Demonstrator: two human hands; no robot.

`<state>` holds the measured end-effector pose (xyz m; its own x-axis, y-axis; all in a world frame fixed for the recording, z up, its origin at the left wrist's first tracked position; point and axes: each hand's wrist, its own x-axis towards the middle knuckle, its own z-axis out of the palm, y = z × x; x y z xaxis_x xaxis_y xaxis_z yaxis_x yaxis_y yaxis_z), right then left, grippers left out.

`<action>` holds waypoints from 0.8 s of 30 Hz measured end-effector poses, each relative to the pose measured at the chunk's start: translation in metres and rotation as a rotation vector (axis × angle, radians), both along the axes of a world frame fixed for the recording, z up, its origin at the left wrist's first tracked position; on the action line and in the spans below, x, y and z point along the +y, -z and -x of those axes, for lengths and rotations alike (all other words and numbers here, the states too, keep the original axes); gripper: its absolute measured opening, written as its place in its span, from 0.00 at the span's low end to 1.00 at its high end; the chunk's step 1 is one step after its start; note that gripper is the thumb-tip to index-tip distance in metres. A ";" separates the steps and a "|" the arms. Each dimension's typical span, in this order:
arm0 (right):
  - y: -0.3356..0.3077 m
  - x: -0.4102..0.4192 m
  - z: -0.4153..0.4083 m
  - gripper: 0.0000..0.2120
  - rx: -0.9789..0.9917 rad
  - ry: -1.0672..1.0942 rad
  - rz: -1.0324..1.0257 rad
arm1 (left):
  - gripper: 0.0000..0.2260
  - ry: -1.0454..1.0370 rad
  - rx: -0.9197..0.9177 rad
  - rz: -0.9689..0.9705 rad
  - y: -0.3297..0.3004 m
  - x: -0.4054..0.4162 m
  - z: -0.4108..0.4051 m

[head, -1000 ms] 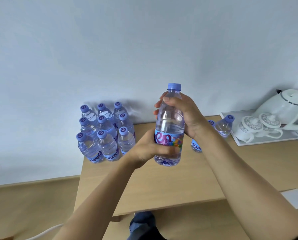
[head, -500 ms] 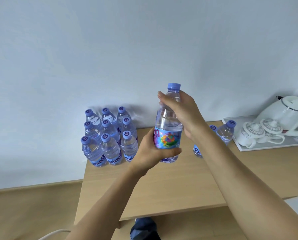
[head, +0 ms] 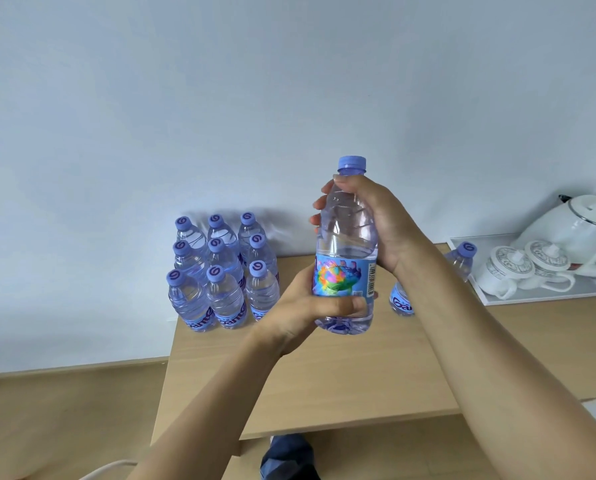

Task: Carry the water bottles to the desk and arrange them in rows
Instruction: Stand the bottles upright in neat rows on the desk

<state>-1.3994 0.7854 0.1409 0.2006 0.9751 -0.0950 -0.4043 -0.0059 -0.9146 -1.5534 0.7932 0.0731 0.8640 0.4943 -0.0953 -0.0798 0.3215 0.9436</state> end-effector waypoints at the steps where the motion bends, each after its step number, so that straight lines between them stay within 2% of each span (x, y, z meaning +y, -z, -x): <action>1: -0.001 0.000 0.000 0.08 -0.022 0.027 0.008 | 0.29 -0.012 0.012 -0.006 0.000 -0.001 -0.001; 3: -0.003 0.000 0.002 0.10 -0.086 0.095 0.019 | 0.29 -0.041 0.046 -0.051 -0.001 -0.002 -0.002; 8: -0.002 0.001 0.011 0.07 -0.285 0.275 0.012 | 0.20 -0.147 0.085 -0.146 -0.002 -0.008 -0.005; 12: 0.000 0.003 0.016 0.08 -0.343 0.355 0.016 | 0.20 -0.237 0.105 -0.184 0.002 -0.008 -0.006; 18: -0.004 -0.003 0.004 0.15 -0.332 0.100 0.003 | 0.27 -0.165 0.079 -0.102 -0.002 -0.002 0.002; 24: 0.000 -0.008 -0.001 0.14 -0.014 -0.098 -0.089 | 0.21 0.037 -0.034 0.021 -0.005 0.001 0.004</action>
